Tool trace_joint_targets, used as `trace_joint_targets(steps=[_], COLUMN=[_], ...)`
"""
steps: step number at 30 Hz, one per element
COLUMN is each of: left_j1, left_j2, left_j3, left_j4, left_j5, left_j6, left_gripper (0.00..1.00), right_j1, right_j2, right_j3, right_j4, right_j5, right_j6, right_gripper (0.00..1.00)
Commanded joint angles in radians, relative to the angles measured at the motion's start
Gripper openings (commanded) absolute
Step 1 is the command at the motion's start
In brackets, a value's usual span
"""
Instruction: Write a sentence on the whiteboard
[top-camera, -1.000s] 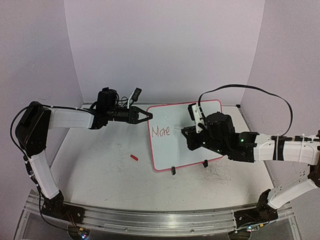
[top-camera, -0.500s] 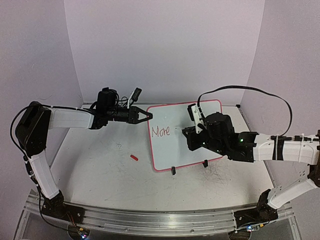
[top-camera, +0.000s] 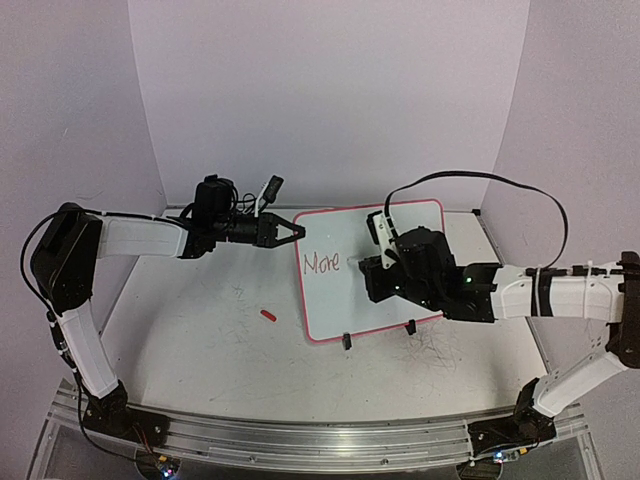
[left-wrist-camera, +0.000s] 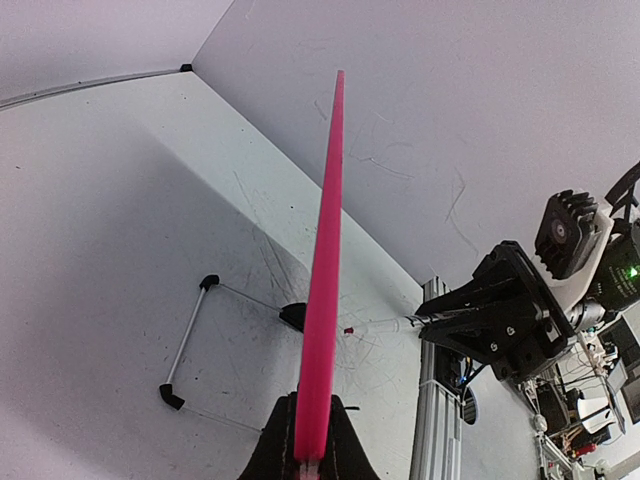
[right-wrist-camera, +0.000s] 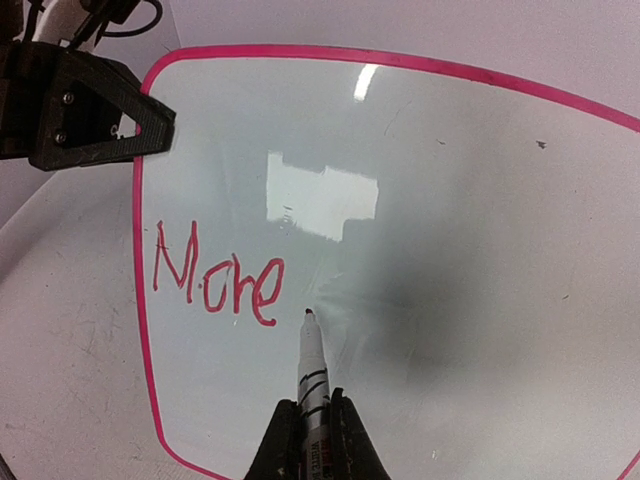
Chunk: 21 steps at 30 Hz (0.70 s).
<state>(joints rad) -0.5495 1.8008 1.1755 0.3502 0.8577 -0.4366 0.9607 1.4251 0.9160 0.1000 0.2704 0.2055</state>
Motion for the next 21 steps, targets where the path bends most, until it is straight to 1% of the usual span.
trace_joint_targets(steps=[1, 21], left_j1=[0.002, 0.002], left_j2=[0.0, 0.0], left_j3=[-0.007, -0.005], left_j4=[0.001, 0.001], left_j5=[-0.02, -0.015], left_j6=[-0.024, -0.026], left_gripper=[0.0, 0.0], right_j1=[0.003, 0.004], right_j2=[0.016, 0.075], right_j3=[0.054, 0.072], right_j4=[0.047, 0.047], right_j5=[0.051, 0.064], right_j6=[0.02, 0.023], right_gripper=[0.0, 0.0])
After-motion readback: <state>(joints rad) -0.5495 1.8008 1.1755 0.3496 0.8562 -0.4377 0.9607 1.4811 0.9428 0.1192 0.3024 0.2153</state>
